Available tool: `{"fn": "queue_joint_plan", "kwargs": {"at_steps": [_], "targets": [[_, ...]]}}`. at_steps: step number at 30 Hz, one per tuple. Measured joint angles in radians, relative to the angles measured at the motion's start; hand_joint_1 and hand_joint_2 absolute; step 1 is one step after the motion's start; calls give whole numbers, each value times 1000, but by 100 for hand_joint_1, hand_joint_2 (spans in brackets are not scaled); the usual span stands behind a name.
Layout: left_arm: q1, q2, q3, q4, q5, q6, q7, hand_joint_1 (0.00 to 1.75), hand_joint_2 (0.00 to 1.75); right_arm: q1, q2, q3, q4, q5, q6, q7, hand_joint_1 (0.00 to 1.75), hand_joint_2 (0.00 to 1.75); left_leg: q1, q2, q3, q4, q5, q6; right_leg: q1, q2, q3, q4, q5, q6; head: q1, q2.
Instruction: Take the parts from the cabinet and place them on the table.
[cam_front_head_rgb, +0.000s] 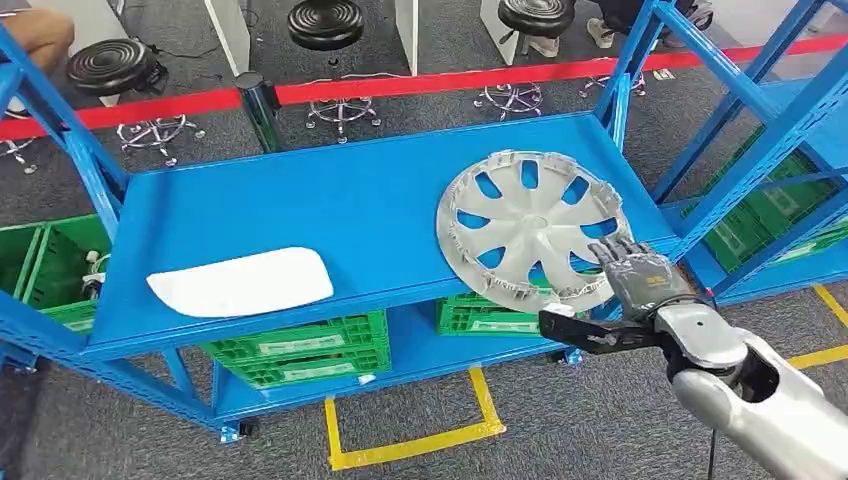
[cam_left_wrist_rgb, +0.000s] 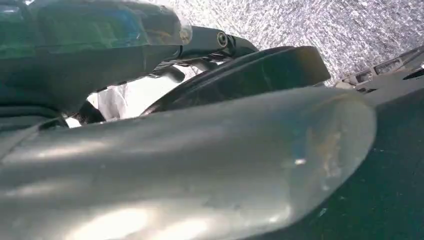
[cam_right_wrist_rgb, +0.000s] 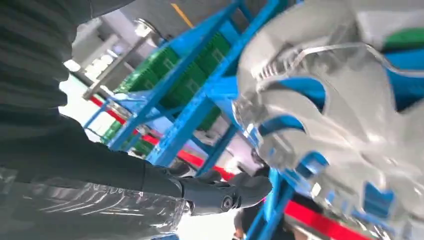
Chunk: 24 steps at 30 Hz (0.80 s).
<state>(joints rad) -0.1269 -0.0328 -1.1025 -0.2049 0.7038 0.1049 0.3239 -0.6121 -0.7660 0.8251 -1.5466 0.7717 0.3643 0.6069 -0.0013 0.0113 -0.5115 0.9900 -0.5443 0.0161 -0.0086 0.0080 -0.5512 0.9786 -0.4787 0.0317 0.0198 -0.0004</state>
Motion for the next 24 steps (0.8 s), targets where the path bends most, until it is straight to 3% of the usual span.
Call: {"fn": "queue_joint_plan", "kwargs": {"at_steps": [10, 24], "targets": [[-1, 1, -16, 0, -2, 6, 2, 0, 0, -12, 29, 26, 103, -20, 11, -11, 0, 175, 0, 0, 0, 0, 0, 0, 0, 0, 0, 0, 0, 0, 0, 0], [-1, 4, -18, 0, -5, 9, 1, 0, 0, -13, 104, 84, 205, 15, -107, -127, 0, 175, 0, 0, 1, 0, 0, 0, 0, 0, 0, 0, 0, 0, 0, 0]]}}
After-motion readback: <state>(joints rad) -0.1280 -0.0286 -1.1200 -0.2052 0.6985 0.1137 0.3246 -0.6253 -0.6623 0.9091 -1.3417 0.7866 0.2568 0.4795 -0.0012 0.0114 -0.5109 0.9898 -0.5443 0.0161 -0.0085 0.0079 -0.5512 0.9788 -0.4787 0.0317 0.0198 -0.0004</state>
